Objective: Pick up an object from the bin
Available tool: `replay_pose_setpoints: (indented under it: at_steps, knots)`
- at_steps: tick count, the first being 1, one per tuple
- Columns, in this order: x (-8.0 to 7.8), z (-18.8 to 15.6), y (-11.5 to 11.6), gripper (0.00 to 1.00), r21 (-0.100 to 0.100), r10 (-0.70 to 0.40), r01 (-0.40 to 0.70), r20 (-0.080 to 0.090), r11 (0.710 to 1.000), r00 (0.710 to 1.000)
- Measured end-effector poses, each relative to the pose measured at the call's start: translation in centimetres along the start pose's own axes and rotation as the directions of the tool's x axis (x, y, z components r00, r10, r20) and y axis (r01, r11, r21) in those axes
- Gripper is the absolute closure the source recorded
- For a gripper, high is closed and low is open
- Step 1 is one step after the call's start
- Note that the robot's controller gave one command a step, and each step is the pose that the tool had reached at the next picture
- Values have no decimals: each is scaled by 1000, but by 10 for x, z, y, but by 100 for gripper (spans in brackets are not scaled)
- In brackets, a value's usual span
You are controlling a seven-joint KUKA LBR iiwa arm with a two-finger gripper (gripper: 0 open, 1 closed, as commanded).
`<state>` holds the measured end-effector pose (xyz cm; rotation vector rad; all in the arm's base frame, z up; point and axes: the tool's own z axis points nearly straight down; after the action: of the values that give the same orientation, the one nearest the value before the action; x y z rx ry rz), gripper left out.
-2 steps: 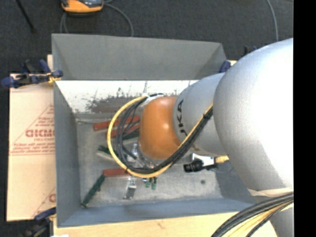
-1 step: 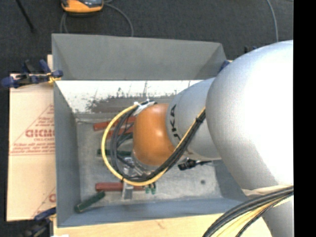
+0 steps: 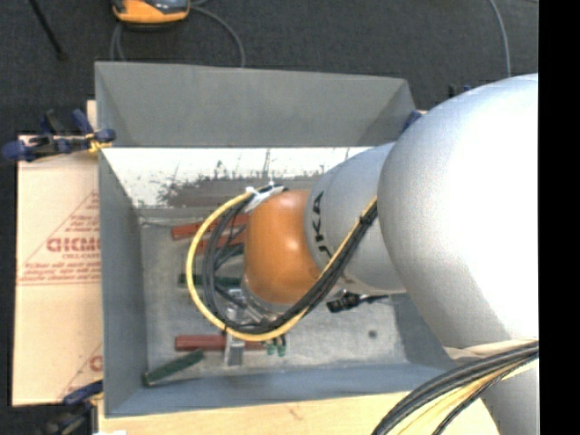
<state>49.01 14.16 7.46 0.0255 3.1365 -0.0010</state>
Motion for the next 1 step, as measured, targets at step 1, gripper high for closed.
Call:
replay_pose_setpoints:
  at_steps: [1]
  knots:
    - [1,-3,0,100,0,0,0,-1,1000,1000]
